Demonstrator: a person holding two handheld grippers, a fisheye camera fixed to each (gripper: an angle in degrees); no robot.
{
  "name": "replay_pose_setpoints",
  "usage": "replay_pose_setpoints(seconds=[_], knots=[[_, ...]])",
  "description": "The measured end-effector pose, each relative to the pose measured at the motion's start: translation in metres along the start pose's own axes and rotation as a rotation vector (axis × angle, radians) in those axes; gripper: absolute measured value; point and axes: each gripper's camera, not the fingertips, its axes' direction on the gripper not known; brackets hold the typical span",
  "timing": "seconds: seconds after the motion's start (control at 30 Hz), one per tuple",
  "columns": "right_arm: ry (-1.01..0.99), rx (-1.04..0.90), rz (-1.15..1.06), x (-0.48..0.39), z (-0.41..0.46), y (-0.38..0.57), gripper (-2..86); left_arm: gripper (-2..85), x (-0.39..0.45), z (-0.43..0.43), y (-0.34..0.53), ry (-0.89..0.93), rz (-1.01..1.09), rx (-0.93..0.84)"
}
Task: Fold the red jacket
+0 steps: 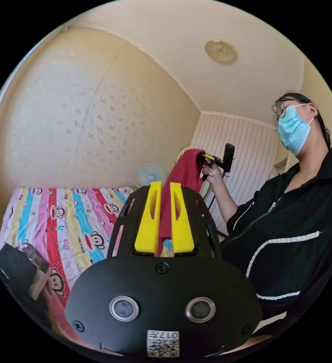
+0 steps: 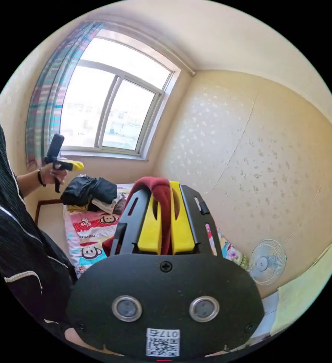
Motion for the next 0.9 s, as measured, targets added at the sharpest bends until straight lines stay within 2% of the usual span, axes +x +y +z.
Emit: replay_pose_setpoints(seconds=[0.1,0.17,0.23,0.27,0.3,0.33,0.4,0.47,0.53,0.63,0.73,0.8,0.87,0.9], knots=[[0.007,0.093,-0.013,0.015,-0.017,-0.046,4.6,9.9,-0.035,0.036,0.038,0.146,-0.068,0.009],[0.089,0.087,-0.067,0.013,-0.022,-0.074,4.7,14.9,-0.043,0.058,0.051,0.215,-0.044,0.094],[0.259,0.062,-0.126,-0.003,-0.019,-0.108,4.7,18.7,-0.043,0.073,0.054,0.247,-0.025,0.160],[0.283,0.063,-0.132,-0.006,-0.018,-0.115,4.8,20.9,-0.042,0.087,0.053,0.287,-0.013,0.151],[0.307,0.079,-0.140,-0.012,-0.016,-0.126,4.8,22.1,-0.040,0.094,0.051,0.293,-0.001,0.132],[0.304,0.111,-0.138,-0.017,-0.015,-0.134,4.8,24.7,-0.035,0.106,0.048,0.226,0.040,0.081],[0.262,0.163,-0.121,-0.018,-0.016,-0.141,4.8,26.5,-0.029,0.116,0.048,0.022,0.140,0.024],[0.202,0.198,-0.093,-0.016,-0.018,-0.143,4.9,26.5,-0.032,0.105,0.050,-0.180,0.214,0.060],[0.125,0.240,-0.045,-0.010,-0.016,-0.138,4.9,26.0,-0.039,0.087,0.052,-0.230,0.221,0.125],[0.015,0.299,0.004,0.000,-0.006,-0.126,5.0,24.7,-0.057,0.080,0.053,-0.164,0.218,0.102],[-0.095,0.311,0.059,0.014,0.016,-0.120,5.1,23.8,-0.060,0.097,0.057,0.163,0.226,-0.005],[-0.137,0.316,0.040,0.015,0.029,-0.119,5.0,23.4,-0.052,0.095,0.067,0.096,0.194,0.054],[-0.149,0.307,0.017,0.014,0.037,-0.120,5.0,22.8,-0.037,0.077,0.084,-0.070,0.216,0.190],[-0.133,0.288,0.008,0.011,0.042,-0.121,5.0,21.9,-0.035,0.070,0.088,-0.073,0.215,0.238]])
